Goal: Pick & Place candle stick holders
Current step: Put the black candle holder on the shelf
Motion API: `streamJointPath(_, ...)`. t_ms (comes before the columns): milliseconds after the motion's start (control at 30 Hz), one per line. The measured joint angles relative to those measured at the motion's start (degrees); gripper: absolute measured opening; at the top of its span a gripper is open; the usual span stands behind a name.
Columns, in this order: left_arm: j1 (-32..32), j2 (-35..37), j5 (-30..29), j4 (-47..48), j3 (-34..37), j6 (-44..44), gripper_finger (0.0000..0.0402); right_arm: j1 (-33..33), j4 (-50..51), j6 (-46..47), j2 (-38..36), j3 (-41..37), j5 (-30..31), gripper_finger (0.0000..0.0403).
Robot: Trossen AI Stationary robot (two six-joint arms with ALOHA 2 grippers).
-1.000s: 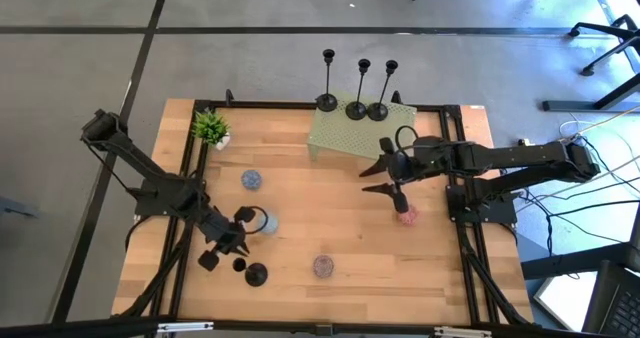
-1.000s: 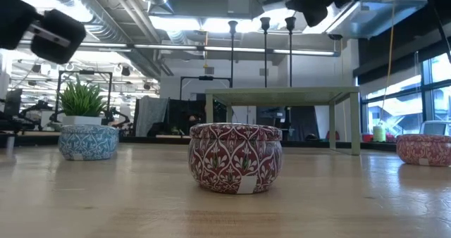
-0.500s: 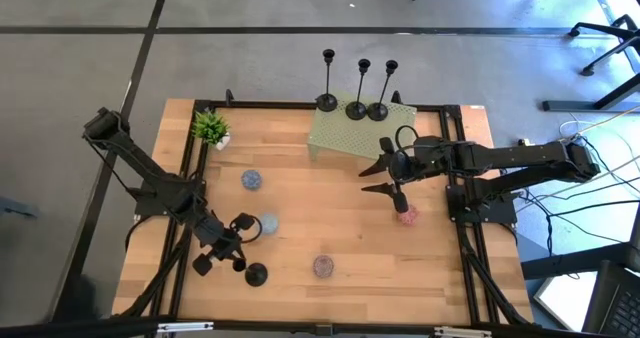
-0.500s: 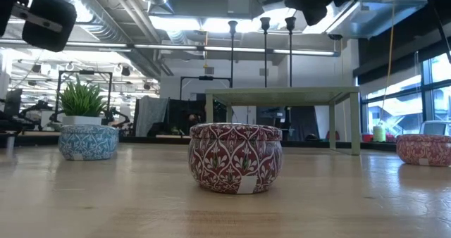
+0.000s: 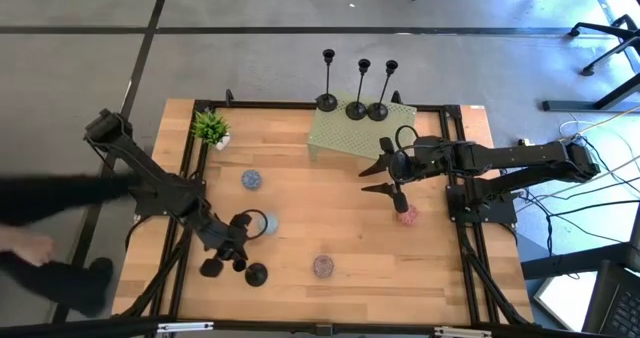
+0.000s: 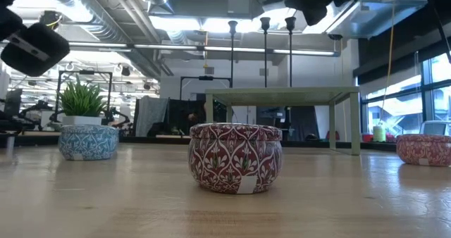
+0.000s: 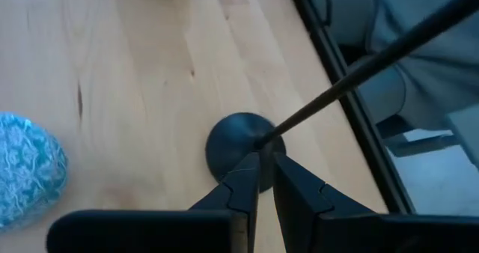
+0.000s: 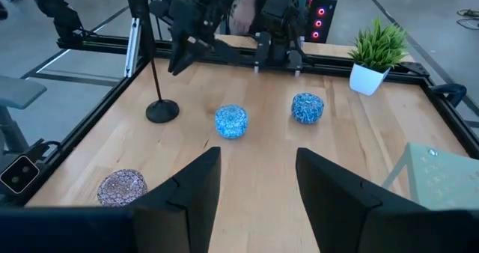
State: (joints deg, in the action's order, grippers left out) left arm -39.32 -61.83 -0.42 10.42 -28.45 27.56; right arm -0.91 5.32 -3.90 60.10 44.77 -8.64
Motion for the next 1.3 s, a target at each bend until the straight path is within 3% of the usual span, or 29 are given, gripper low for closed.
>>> streamJointPath(367,-0.14,-6.63,-1.63,0.03,0.0,6.71,0.0105,0.02,-0.7,0.0,0.0,0.0,-0.01,0.0179)
streamJointPath(533,-1.29,-8.93,-1.6,-4.35,0.04,0.91,0.0127,0.02,-0.7,0.0,0.0,0.0,-0.02,0.0179)
streamJointPath(733,-2.81,-10.67,-1.58,-16.26,0.04,-5.53,0.0129,0.02,-0.69,0.0,0.0,0.0,-0.02,0.0179)
streamJointPath(900,-3.88,-10.72,-1.56,-19.37,0.04,-8.63,0.0129,0.02,-0.7,0.0,0.0,0.0,-0.02,0.0179)
streamJointPath(1033,-4.25,-10.71,-1.58,-19.38,0.04,-10.56,0.0109,0.02,-0.7,0.0,0.0,0.0,-0.03,0.0179)
streamJointPath(1300,-4.25,-10.71,-6.12,-19.67,0.04,-14.4,0.0013,0.02,-1.21,-0.01,0.0,0.0,-0.04,0.0179)
